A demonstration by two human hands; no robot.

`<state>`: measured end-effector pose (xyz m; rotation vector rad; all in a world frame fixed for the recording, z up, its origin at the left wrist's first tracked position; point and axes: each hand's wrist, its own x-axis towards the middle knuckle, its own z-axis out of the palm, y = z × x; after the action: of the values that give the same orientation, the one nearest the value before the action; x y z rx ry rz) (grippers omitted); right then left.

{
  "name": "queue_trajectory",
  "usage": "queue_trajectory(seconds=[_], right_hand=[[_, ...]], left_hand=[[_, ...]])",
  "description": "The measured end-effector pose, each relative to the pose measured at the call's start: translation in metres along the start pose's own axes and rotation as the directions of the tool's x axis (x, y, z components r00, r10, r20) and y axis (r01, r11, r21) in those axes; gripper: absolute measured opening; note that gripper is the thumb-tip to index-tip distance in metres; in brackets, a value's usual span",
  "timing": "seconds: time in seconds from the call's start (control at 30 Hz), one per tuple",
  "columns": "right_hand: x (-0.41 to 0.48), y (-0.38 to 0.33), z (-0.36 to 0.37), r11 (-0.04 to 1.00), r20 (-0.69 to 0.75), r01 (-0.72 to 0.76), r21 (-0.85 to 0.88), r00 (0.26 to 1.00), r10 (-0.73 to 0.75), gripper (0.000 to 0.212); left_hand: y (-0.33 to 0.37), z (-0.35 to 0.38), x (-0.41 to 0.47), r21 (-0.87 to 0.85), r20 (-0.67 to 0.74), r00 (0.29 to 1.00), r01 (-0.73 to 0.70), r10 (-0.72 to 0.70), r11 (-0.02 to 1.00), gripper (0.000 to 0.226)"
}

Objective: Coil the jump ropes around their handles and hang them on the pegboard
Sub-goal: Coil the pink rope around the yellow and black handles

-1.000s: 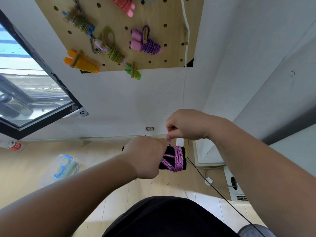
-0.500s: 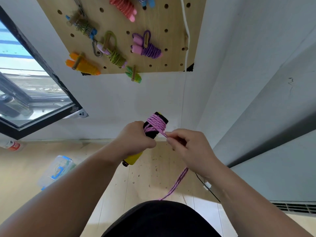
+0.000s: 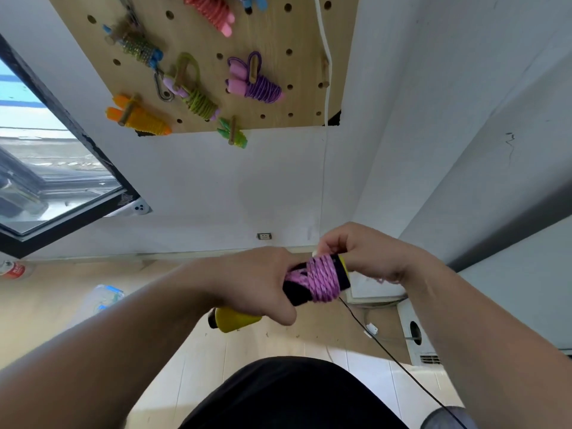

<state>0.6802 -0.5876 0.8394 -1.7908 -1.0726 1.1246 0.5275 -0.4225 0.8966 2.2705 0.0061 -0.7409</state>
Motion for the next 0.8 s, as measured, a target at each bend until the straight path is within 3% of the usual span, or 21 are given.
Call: queue_trajectory(seconds=[0.07,0.13,0.23,0.33,0.53,0.67,0.8], right_hand=[[0.013,-0.008,-0.007,0.945,0.103,-0.021,-0.327,0.993,0.058,0.018],[0.026,-0.019,-0.009,0.827,0.162,-0.027,-0.562,0.977,0.142,0.024],[0.043,-0.034,-0.005,0.704,0.113,-0.029,-0.71,0.981,0.155,0.025],[0.053,-0.042,0.008,0.623,-0.04,-0.074,-0.779,0.997,0.069,0.026],[0.047,-0.036,0.06,0.762,-0.338,-0.214,-0.612,0.941,-0.006,0.031],[0.031,-0.024,0.081,0.873,-0.413,-0.088,-0.479,0.9,-0.136,0.029],[0.016,-0.013,0.07,0.996,-0.572,0.072,-0.045,0.816,-0.085,0.012]], left_hand=[[0.001,0.009,0.005,0.2,0.035,0.998,0.036,-0.043,0.979,0.031],[-0.004,0.019,0.013,0.348,0.031,0.998,0.038,-0.052,0.937,0.025],[-0.019,0.029,0.028,0.467,-0.058,0.994,0.105,-0.088,0.878,0.029],[-0.032,0.023,0.04,0.484,-0.148,0.975,0.219,-0.167,0.847,0.027],[-0.052,0.013,0.058,0.407,-0.294,0.914,0.385,-0.281,0.828,0.021],[-0.069,0.0,0.063,0.203,-0.393,0.868,0.405,-0.304,0.892,0.022],[-0.066,-0.005,0.052,-0.183,-0.487,0.796,0.309,-0.36,0.933,0.033]])
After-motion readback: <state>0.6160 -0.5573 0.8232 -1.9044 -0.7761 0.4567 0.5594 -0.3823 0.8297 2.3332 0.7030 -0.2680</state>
